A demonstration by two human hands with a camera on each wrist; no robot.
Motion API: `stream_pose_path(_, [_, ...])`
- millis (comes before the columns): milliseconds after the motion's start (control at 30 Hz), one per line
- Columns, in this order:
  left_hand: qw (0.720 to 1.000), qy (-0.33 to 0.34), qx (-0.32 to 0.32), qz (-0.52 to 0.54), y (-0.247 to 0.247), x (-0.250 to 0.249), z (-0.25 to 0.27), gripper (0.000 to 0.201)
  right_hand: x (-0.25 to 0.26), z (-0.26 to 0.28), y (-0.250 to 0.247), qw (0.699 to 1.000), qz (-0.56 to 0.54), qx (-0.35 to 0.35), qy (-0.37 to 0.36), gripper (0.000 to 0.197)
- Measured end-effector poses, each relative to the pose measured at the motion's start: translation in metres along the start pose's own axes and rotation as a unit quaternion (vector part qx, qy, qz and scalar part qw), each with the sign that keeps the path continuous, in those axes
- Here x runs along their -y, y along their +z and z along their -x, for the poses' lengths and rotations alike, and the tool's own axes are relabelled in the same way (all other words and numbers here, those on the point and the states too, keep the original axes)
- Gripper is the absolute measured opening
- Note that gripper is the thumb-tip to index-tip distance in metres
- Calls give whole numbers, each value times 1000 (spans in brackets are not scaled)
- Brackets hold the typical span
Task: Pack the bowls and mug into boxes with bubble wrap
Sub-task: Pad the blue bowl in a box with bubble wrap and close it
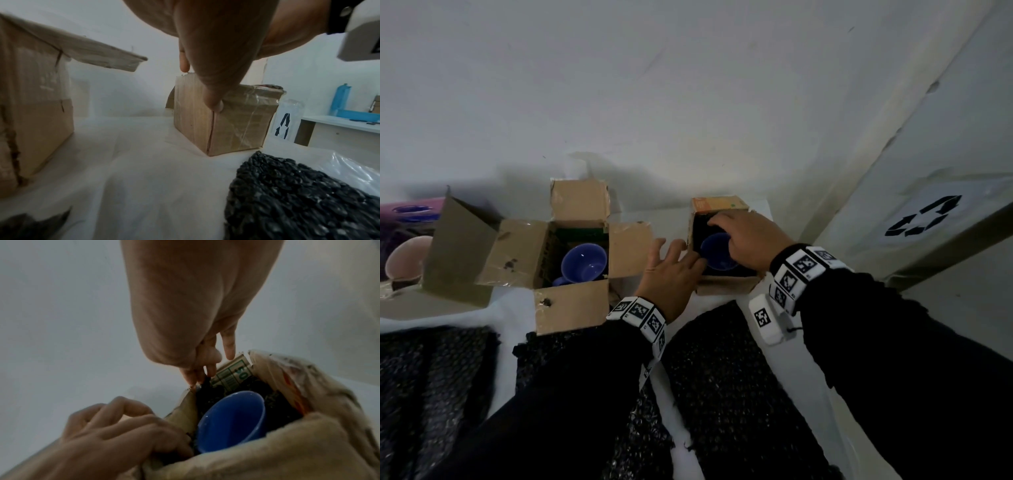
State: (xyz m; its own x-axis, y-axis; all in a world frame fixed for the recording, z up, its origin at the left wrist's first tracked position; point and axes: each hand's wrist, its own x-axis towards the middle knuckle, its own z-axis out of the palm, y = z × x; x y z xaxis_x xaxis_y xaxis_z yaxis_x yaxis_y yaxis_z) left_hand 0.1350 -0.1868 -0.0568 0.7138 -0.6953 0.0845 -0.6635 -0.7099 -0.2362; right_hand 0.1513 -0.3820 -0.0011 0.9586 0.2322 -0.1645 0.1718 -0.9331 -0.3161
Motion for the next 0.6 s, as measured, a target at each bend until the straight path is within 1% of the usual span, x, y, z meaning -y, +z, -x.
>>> stream_pose_path(67, [1000,21,5,-4,0,5,-4,35,-2,-12,1,999,23,32,-7,63])
stream_pose_path(133, [999,32,18,-1,-1,11,-8,30,-4,-24,8,997,62,51,-7,63])
stream_pose_path(267, [999,26,41,2,-3,17,-11,38,-12,-33,28,983,170,66,7,42])
stream_pose_path(333, [998,17,58,-6,-4,13,-13,36,-16,-32,38,976,208,59,24,36])
stream_pose_path(400, [997,5,72,-13,-6,9,-15,32,-17,-34,41,974,218,52,29,33])
stream_pose_path(467, [997,4,82,-15,-8,7,-17,33,-18,-33,40,976,214,35,16,34])
stream_pose_path(533, [997,5,82,-10,-8,7,-19,35,-25,-27,39,975,222,-23,13,36])
stream_pose_path(600, [997,-3,74,0,-8,5,-21,33,-34,-17,40,971,221,-85,30,26])
